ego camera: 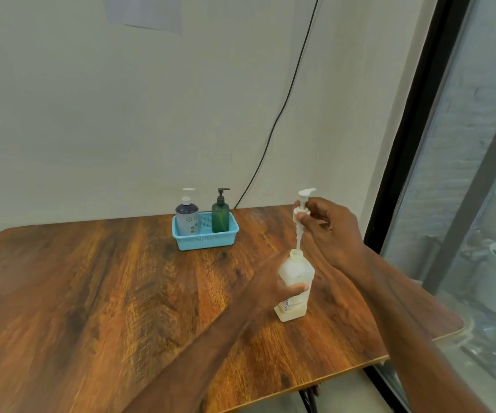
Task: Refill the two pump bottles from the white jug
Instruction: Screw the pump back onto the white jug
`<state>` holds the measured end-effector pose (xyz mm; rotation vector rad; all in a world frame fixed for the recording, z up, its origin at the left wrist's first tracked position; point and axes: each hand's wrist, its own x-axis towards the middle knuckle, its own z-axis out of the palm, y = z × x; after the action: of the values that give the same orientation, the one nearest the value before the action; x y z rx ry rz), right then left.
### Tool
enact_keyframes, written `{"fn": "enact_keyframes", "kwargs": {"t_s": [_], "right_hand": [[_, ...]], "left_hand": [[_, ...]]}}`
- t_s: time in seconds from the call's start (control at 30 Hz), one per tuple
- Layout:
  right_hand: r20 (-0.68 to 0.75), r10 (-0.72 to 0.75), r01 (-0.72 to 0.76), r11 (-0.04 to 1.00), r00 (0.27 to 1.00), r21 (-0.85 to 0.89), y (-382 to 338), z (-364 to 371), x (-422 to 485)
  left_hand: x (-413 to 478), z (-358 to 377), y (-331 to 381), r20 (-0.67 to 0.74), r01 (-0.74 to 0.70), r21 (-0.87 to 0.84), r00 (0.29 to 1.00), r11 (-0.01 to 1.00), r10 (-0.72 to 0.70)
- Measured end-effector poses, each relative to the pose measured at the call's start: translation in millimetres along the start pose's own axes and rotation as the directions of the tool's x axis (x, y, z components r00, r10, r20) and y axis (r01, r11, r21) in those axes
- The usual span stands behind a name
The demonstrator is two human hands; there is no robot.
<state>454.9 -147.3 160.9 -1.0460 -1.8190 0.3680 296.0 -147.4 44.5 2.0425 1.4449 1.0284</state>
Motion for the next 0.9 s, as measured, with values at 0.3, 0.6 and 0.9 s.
{"fn": "enact_keyframes", "kwargs": {"t_s": [0.3, 0.6, 0.9], "right_hand": [[0.049, 0.07, -0.063, 0.991, 0.996, -0.121, 47.2, 27.4, -45.1], [0.064, -0.003, 0.015, 0.983, 0.998, -0.184, 46.4, 23.4, -40.7], [-0.123, 0.165, -0.183, 0.972, 0.979, -0.149, 48.9, 39.4, -56.5]], "left_hand": [[-4.2, -2.7, 4.9, -0.017, 0.0, -0.04, 1.0, 0.999, 0.0], [-9.8, -3.2, 7.1, -0.007, -0.015, -0.055, 1.0, 0.998, 0.015], [-13.9, -5.4, 10.9, 0.034, -0.001, -0.109, 0.999, 0.994, 0.005]]}}
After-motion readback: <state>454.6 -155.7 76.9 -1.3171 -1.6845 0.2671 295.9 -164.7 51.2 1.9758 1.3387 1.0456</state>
